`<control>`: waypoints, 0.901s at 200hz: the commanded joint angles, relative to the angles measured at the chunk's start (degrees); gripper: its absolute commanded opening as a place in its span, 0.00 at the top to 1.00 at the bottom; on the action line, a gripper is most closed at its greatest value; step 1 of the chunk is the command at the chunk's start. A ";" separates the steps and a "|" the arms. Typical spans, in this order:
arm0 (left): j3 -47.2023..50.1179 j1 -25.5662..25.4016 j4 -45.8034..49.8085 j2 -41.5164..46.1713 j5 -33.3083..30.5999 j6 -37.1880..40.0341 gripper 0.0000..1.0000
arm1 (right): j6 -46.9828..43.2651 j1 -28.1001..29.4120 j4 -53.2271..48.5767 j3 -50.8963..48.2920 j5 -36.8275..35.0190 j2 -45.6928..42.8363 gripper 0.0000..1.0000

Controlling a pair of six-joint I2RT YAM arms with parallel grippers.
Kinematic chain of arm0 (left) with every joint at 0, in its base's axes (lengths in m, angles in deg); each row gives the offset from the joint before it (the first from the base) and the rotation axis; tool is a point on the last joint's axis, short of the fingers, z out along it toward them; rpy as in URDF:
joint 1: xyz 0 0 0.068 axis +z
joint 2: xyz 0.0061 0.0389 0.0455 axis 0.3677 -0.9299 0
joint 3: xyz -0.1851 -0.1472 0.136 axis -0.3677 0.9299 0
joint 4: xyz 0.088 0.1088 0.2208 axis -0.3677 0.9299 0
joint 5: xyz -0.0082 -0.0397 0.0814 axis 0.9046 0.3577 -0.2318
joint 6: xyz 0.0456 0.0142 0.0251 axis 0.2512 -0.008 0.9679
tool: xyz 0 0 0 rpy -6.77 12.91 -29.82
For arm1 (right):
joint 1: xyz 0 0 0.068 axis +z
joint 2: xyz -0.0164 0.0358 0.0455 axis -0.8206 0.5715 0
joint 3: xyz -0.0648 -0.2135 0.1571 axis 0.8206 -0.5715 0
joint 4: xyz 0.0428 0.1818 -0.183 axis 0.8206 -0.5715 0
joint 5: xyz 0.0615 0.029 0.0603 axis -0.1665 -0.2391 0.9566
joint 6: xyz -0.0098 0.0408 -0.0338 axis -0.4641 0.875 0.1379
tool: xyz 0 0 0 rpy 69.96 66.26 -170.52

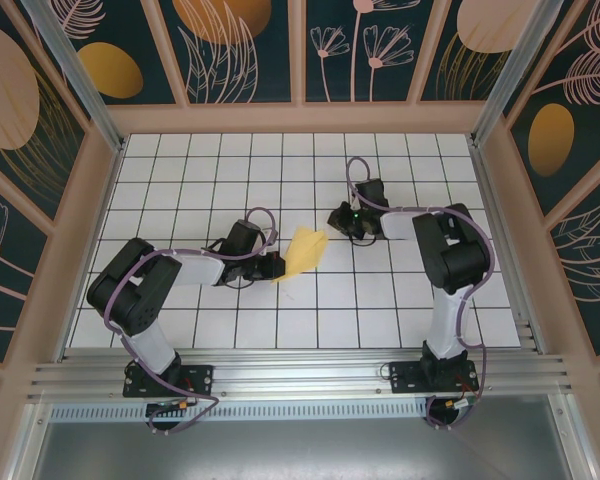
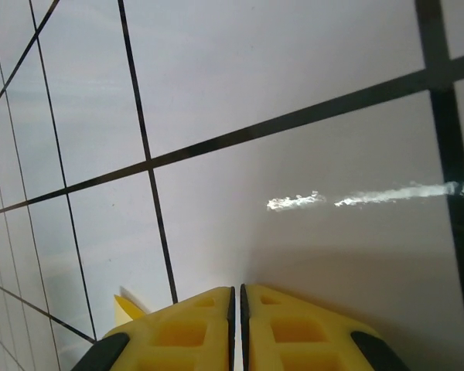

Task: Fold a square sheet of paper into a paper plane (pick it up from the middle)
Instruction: Fourth fold the wing at the center of the table.

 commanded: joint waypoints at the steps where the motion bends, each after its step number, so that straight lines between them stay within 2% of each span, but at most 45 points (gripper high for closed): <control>1: 2.82 0.60 9.79 -3.59 -7.52 1.38 1.00 | -1.11 1.54 -1.43 -0.19 -1.98 -6.51 0.86; 35: 2.35 0.55 9.87 -3.76 -7.24 1.42 1.00 | 0.75 7.29 1.09 -2.69 -1.92 -9.13 0.87; 84: 1.67 0.52 9.87 -3.59 -6.89 1.03 1.00 | 5.53 14.71 8.52 -6.31 0.46 -5.04 0.90; 104: 1.58 0.55 9.88 -3.54 -6.65 1.05 1.00 | 6.90 15.19 11.77 -8.17 1.69 -3.25 0.90; 139: 1.58 0.57 9.87 -3.80 -6.54 0.92 1.00 | 6.99 14.56 11.00 -9.70 0.05 0.11 0.90; 180: 2.02 0.58 10.20 -3.55 -7.26 0.97 1.00 | 5.86 12.25 8.04 -10.00 -2.64 -1.72 0.90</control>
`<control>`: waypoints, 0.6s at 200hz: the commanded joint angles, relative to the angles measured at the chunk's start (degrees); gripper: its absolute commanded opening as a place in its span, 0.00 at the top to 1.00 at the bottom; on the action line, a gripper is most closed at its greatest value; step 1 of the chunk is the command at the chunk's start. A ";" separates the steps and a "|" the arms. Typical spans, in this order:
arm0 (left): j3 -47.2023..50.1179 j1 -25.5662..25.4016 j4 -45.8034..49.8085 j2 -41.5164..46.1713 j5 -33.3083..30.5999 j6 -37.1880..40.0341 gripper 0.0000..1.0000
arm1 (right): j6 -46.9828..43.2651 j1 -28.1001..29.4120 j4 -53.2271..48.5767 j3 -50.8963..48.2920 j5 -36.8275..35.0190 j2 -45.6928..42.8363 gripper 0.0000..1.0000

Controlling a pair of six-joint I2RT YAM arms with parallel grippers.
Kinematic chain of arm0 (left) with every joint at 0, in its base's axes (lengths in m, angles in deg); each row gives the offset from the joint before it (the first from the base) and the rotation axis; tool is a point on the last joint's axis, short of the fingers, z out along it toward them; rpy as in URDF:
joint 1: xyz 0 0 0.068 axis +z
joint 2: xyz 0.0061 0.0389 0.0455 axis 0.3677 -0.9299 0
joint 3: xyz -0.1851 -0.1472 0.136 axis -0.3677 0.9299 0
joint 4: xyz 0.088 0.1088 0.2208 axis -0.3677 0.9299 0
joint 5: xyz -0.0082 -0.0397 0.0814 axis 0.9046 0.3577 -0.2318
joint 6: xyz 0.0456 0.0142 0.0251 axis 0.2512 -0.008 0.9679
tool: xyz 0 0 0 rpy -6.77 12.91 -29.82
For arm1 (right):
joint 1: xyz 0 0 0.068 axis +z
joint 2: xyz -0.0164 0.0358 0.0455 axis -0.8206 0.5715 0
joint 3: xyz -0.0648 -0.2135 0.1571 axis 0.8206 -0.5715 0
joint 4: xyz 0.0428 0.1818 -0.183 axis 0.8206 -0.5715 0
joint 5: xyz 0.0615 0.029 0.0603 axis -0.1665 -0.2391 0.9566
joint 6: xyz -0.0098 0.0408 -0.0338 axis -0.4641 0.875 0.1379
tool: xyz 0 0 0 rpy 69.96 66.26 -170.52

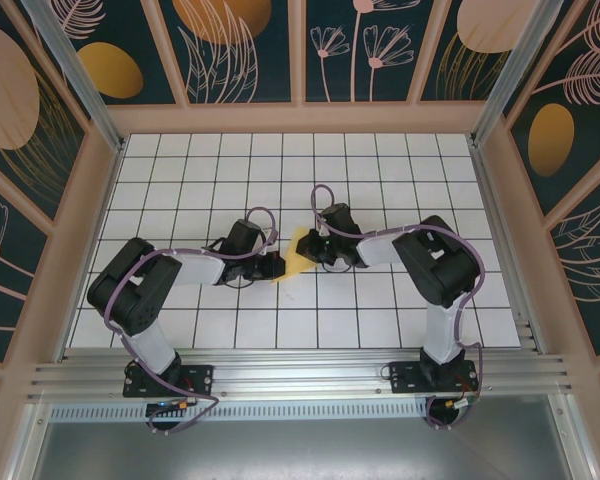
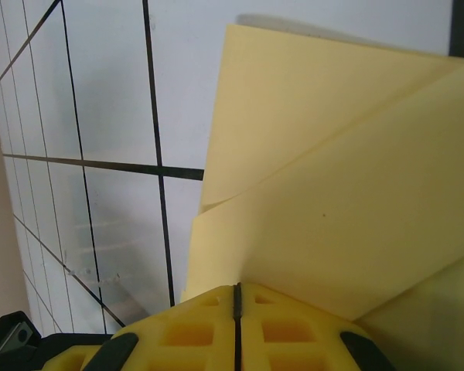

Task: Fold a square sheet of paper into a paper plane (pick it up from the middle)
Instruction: Fourth fold the wing at the center of the table.

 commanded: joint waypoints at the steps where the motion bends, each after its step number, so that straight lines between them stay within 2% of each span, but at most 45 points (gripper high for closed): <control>1: 2.46 0.58 9.56 -3.53 -7.36 0.95 1.00 | -0.74 -2.22 -2.59 -1.12 -4.15 0.30 0.90; 34: 2.80 0.51 9.70 -3.70 -7.74 1.21 1.00 | -3.09 -3.99 -10.03 2.93 -7.63 -0.21 0.90; 38: 2.79 0.47 9.74 -3.69 -7.79 1.25 1.00 | -3.27 -5.82 -11.34 3.60 -8.10 0.00 0.90; 74: 3.07 0.52 9.70 -3.55 -7.79 1.28 1.00 | -3.48 -9.45 -19.80 8.05 -11.69 1.72 0.90; 120: 2.82 0.52 9.61 -3.57 -7.58 1.26 1.00 | -3.81 -12.41 -20.63 9.66 -11.44 2.55 0.90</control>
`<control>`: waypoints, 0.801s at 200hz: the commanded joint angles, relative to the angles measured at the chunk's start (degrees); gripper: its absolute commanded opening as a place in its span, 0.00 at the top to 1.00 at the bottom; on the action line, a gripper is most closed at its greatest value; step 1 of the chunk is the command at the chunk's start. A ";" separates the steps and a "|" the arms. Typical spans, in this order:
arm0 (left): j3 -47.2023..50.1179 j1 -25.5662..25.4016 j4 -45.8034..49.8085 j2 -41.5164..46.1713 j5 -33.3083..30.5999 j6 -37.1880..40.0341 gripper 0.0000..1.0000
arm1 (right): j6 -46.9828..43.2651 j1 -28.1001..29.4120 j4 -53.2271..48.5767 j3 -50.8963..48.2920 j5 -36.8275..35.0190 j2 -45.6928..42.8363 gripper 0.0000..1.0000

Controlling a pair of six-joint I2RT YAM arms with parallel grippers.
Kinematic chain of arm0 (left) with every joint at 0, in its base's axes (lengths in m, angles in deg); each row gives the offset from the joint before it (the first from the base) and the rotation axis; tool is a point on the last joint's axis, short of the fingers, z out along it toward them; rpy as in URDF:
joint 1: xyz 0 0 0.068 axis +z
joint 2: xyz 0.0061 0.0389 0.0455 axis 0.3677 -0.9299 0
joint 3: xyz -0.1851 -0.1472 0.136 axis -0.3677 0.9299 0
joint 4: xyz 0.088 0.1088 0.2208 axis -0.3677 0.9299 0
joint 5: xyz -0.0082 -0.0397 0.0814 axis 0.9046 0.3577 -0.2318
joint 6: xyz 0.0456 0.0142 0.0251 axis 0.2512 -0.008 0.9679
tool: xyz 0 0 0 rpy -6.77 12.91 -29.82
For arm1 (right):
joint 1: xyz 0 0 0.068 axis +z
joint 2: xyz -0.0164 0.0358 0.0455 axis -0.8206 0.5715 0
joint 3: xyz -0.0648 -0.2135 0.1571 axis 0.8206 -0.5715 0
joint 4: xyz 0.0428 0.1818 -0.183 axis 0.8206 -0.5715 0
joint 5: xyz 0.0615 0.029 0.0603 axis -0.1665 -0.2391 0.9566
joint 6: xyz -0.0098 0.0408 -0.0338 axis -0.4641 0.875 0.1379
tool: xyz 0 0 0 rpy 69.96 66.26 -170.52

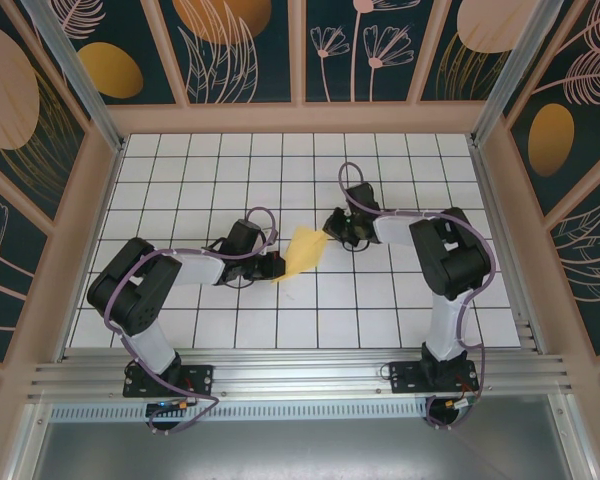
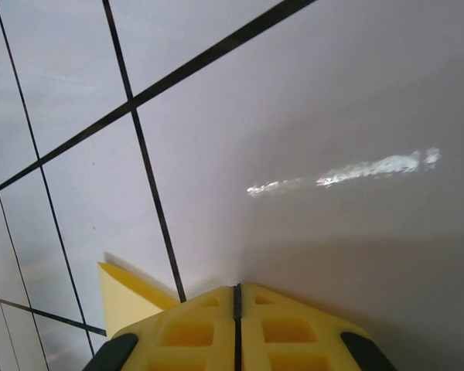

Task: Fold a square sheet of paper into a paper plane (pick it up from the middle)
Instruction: Fourth fold the wing at the center of the table.

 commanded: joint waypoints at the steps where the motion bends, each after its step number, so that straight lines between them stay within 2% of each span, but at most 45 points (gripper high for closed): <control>1: 2.75 0.54 9.66 -3.60 -7.49 1.26 1.00 | -1.51 -1.85 -5.64 1.48 -4.73 1.98 0.90; 48: 2.74 0.56 9.77 -3.00 -7.10 1.26 1.00 | -2.49 -0.78 -3.51 1.15 -2.38 -5.56 0.87; 70: 2.70 0.55 9.43 -2.93 -6.46 0.97 1.00 | -2.09 1.59 0.98 -0.59 2.40 -7.73 0.87; 86: 2.51 0.56 9.24 -2.67 -6.02 0.80 1.00 | -1.50 4.19 3.11 -0.74 4.71 -6.73 0.87; 109: 1.79 0.52 9.76 -2.60 -5.93 0.91 1.00 | -0.39 7.32 3.36 -0.50 3.69 -3.55 0.88; 160: 1.17 0.59 10.40 -1.66 -4.72 1.08 1.00 | 0.03 8.20 3.59 -0.91 0.83 1.65 0.89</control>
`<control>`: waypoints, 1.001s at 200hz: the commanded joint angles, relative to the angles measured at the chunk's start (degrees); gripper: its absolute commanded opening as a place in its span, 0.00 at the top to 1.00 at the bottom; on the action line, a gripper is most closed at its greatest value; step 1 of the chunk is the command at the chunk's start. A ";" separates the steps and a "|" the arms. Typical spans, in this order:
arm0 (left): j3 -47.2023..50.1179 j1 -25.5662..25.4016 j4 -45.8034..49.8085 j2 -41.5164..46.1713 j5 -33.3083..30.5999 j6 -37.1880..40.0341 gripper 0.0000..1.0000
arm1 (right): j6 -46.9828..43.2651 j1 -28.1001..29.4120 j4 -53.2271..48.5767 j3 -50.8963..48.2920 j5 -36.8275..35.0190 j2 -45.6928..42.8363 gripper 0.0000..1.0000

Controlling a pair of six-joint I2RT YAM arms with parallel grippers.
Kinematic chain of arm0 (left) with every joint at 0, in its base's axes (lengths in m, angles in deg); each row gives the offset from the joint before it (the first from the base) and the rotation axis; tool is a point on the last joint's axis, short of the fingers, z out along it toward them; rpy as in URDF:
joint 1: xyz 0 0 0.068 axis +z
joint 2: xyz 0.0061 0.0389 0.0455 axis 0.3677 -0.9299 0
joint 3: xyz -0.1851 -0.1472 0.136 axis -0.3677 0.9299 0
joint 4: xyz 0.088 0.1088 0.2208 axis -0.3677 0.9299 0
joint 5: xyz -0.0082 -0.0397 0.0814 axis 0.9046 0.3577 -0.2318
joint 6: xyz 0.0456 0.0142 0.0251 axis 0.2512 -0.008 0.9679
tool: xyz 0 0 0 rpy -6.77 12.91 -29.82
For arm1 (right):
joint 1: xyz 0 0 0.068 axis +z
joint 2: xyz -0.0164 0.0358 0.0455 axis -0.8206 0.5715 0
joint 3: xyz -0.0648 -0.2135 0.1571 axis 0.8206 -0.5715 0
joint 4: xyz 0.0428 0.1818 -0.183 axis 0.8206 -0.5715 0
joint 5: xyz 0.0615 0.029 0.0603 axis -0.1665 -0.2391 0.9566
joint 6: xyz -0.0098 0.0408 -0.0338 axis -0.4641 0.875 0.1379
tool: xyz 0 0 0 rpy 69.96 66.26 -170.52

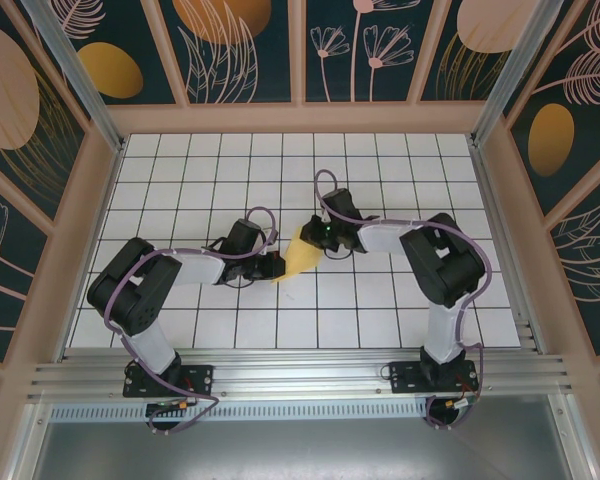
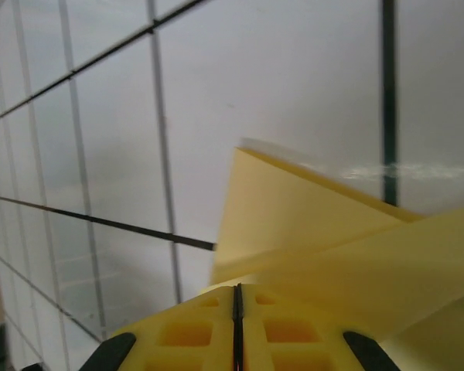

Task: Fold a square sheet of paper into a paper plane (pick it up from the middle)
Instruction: Fourth fold the wing at the center of the table.

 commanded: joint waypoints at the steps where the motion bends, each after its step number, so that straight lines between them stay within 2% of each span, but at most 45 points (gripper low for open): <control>1: 1.43 0.59 9.87 -1.61 -4.84 0.99 1.00 | 0.34 -0.43 -0.19 -0.47 -1.60 2.59 0.89; 28: -1.86 0.57 13.30 3.94 -1.96 2.53 1.00 | -0.57 -0.38 -1.79 -1.09 -2.24 4.08 0.90; 53: -8.66 0.69 17.98 6.10 0.54 3.18 0.93 | -0.83 -0.50 -1.80 -2.88 -2.99 3.87 0.90; 68: -9.32 1.05 13.81 6.61 4.18 -0.54 0.86 | -0.58 -0.47 -1.29 -3.95 -3.38 3.65 0.90; 86: -9.83 1.27 6.25 3.91 11.85 -6.49 0.85 | 0.12 -0.42 -0.03 -4.93 -3.07 3.75 0.90; 103: -10.33 1.31 0.64 1.47 15.40 -11.37 0.85 | 0.43 -0.43 0.52 -5.39 -3.06 4.02 0.90; 152: -12.65 1.34 -0.18 -6.41 12.43 -13.50 0.82 | 0.77 -0.25 1.02 -5.87 -3.03 4.27 0.90; 200: -13.58 1.38 2.57 -9.77 11.70 -11.40 0.80 | 0.80 -0.29 0.77 -5.96 -3.29 4.59 0.90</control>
